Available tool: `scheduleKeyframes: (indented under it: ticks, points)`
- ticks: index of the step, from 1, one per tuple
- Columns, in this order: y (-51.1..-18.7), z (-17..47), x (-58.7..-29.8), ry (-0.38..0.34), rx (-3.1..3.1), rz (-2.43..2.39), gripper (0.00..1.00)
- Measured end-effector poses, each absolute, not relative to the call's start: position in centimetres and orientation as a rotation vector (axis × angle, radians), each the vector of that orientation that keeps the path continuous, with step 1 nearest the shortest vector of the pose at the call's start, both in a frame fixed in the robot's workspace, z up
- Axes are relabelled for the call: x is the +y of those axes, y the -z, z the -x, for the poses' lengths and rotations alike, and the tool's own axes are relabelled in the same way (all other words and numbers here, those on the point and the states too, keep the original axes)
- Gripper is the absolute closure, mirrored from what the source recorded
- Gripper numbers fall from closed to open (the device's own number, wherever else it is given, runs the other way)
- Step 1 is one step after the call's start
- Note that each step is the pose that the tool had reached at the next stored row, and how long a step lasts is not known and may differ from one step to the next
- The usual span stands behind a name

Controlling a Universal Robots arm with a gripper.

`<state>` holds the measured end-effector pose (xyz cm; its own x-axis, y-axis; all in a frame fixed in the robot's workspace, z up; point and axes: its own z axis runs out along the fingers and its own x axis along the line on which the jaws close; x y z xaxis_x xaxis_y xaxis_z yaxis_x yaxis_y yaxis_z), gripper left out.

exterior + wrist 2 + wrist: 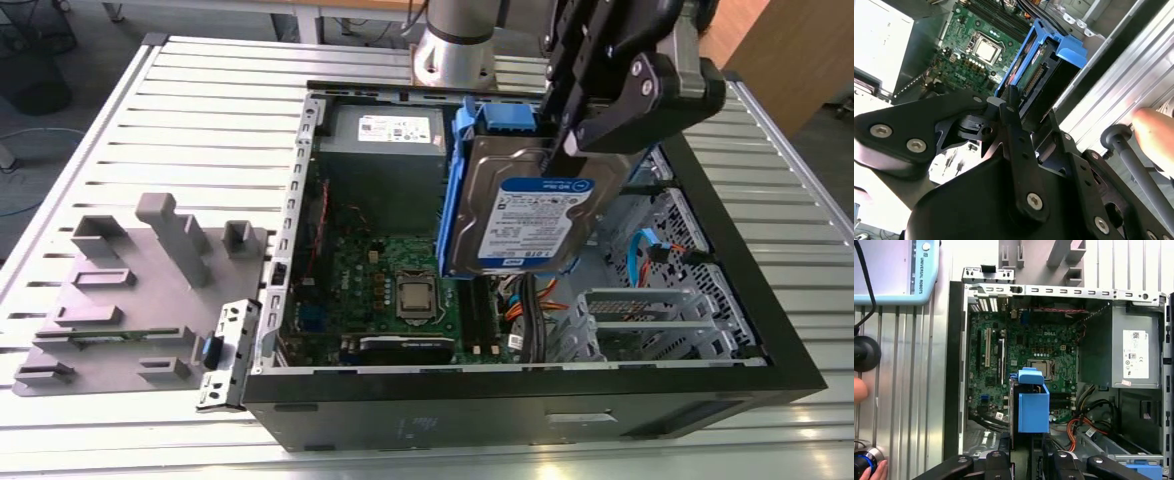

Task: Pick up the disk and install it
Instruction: 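Insert the disk into the insertion slot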

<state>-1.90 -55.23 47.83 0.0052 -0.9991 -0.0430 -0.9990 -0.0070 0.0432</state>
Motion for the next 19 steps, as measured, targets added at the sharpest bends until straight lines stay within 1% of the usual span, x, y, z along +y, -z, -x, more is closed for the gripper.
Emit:
scheduleKeyframes:
  ticks: [13,19]
  points:
    - [-47.8,1.9,-58.1,0.096,-2.213,-2.227,0.65]
    - [-47.8,1.9,-58.3,0.096,-2.213,-2.227,0.65]
